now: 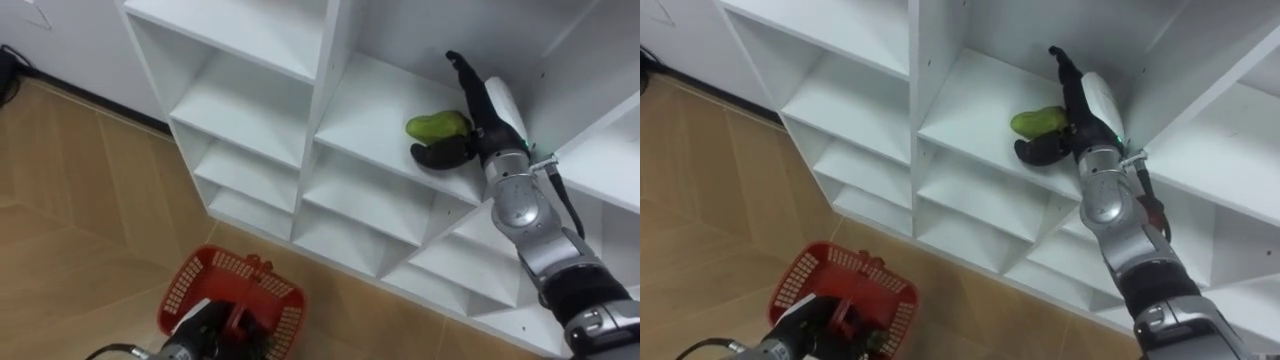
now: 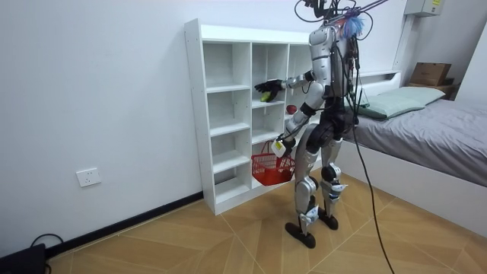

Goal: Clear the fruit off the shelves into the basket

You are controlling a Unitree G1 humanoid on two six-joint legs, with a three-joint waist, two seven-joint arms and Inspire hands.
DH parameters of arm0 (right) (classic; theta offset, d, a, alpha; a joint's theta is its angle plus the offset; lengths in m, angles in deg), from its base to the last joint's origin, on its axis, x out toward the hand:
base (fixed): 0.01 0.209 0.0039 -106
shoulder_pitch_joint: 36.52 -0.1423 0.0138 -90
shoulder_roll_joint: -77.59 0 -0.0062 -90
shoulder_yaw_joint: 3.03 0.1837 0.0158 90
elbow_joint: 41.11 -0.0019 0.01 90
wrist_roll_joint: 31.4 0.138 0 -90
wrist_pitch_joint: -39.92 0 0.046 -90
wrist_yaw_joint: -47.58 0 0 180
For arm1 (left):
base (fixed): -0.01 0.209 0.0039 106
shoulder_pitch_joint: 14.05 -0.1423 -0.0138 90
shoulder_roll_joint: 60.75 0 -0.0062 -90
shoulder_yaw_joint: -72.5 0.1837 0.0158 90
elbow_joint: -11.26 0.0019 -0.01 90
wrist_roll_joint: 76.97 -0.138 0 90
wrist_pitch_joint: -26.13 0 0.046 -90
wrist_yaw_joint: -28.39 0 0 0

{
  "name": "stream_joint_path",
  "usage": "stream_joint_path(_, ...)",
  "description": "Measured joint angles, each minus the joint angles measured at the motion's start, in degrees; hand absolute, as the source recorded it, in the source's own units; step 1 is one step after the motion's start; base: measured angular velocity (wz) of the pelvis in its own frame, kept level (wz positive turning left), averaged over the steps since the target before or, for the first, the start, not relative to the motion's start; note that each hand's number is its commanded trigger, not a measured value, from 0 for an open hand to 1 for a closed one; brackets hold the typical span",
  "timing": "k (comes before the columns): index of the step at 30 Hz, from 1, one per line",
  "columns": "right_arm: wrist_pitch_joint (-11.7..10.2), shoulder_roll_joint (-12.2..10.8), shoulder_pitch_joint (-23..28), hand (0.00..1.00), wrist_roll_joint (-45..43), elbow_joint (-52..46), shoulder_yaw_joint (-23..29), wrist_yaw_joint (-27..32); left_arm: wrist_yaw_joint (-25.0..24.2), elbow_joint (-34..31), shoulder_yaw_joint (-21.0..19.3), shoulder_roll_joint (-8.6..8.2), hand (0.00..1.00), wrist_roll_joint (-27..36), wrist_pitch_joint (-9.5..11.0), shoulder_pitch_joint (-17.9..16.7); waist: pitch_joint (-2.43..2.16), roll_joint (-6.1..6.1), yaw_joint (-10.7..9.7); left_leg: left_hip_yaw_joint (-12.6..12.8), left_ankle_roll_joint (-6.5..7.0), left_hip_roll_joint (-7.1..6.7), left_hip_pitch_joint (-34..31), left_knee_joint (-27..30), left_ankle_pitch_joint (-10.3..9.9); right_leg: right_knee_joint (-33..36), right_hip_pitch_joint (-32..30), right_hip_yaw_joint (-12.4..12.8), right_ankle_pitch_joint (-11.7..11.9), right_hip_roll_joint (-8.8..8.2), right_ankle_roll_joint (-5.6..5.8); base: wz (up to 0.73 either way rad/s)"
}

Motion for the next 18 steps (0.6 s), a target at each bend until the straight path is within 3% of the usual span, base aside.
stream_joint_path(2,0.0,0.0,0.0,0.55,-0.05,0.21,0.0,-0.06,0.01,-0.07,0.0,0.0,1.0,0.0,0.0,0.19,-0.02,0.01,0.0,-0.02,-0.01,-0.01,0.01,0.0,0.02,0.0,0.01,-0.01,0.0,0.0,0.0,0.0)
stream_joint_path(4,0.0,0.0,0.01,0.62,-0.2,0.36,0.0,-0.36,0.01,-0.33,-0.01,0.02,1.0,-0.05,0.0,0.42,-0.05,-0.04,0.02,-0.06,-0.01,-0.02,0.01,-0.04,0.07,0.0,0.01,0.01,0.01,0.0,0.0,0.0)
stream_joint_path(7,-0.03,0.0,-0.01,1.0,0.01,1.37,-0.01,-2.09,0.01,-0.76,-0.02,-0.09,1.0,-0.08,0.01,0.82,-0.17,-0.18,0.07,-0.06,-0.01,-0.02,0.13,-0.09,0.1,0.15,0.05,0.0,0.01,-0.03,-0.01,0.0)
stream_joint_path(18,1.16,-0.02,-1.97,1.0,1.51,6.7,0.11,-3.95,0.13,-1.04,-0.01,0.05,1.0,-0.06,-0.01,2.58,-0.35,-0.58,0.57,-0.6,0.25,-0.53,0.11,-0.31,0.82,0.7,-0.1,-0.01,0.09,-0.55,0.16,0.03)
